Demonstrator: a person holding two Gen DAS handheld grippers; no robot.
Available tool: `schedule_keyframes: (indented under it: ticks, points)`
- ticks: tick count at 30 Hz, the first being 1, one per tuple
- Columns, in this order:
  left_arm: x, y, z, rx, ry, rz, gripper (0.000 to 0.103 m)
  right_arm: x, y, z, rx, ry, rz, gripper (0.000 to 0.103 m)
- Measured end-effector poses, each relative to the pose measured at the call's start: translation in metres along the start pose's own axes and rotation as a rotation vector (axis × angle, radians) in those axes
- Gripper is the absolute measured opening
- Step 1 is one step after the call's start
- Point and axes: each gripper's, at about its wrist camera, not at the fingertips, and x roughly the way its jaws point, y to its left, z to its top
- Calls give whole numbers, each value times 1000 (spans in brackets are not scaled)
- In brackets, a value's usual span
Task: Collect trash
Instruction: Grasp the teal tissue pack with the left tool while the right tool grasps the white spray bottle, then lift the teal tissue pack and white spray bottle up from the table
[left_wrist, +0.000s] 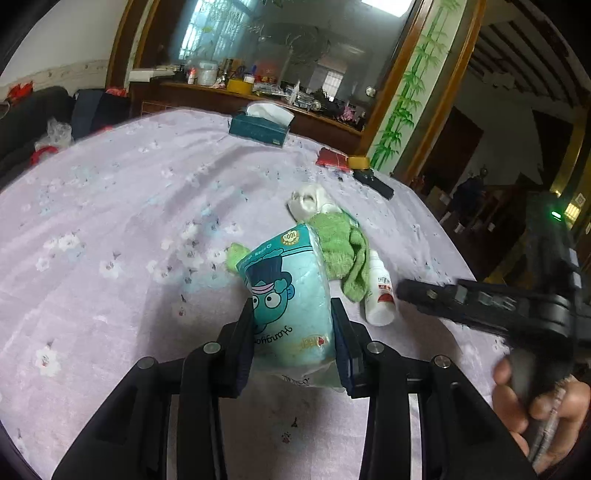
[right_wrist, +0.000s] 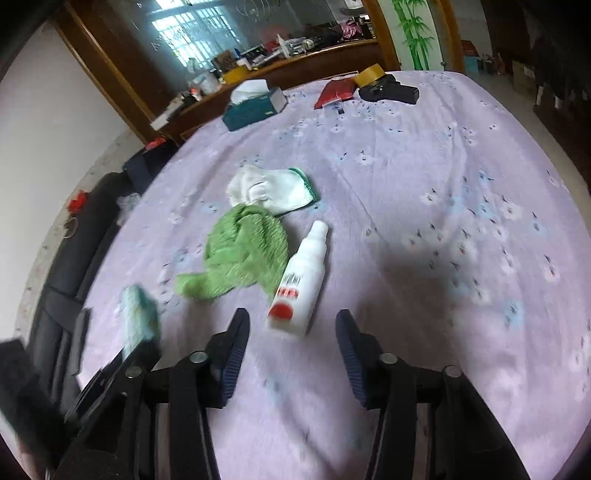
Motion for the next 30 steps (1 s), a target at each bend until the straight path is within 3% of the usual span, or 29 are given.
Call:
schedule_keyframes:
  ticks: [3,14,23,30]
  points:
    - [0,5,0,-29,3,-21,36,19,4,8,-3,28,-19,37]
    - [1,3,-2,-21,18,-36,36,38,10,13,-26,28,-45,34]
    - [-4,-5,-10,15,10,6,36,-25,9,-33,-61,-110,44,30]
    - [-10,-15,-24,54,33,17,37,-53,9,-67,-94,-116,74,29]
